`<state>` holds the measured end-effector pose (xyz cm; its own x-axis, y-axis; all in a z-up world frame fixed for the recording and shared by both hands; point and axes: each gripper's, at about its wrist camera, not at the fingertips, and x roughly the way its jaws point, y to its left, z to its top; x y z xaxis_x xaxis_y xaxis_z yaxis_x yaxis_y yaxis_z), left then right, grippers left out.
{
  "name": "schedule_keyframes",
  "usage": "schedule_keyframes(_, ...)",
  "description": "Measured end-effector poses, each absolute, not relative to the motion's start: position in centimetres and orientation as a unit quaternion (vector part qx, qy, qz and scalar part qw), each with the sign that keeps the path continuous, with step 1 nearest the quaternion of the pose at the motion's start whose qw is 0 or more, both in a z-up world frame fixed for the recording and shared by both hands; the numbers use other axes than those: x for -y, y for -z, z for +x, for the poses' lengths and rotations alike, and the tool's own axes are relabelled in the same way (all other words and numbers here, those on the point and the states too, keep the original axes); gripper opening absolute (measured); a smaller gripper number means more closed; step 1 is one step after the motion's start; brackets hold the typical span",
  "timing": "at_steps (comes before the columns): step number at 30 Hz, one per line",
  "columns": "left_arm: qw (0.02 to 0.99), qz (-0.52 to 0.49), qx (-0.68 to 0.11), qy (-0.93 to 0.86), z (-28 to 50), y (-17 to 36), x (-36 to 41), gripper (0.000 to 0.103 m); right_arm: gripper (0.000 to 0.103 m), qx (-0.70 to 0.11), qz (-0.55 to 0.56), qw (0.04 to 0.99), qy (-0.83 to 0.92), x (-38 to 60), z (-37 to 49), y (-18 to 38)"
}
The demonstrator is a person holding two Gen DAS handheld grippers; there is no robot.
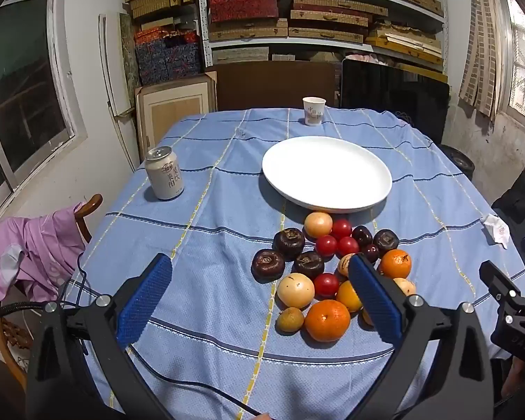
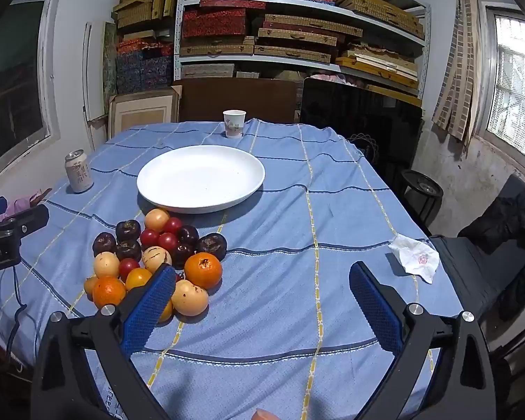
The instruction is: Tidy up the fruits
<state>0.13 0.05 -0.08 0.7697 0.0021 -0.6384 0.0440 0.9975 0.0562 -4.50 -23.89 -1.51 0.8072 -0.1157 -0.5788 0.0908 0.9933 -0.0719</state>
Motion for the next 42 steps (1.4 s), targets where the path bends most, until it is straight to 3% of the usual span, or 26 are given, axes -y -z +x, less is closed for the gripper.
schedule_keyframes(42, 0.936, 0.032, -0.349, 0.002, 0.9, 1.2, -0.7, 0.099, 0.100, -0.329, -0.013, 0.943, 0.041, 23.5, -4.3, 2.0)
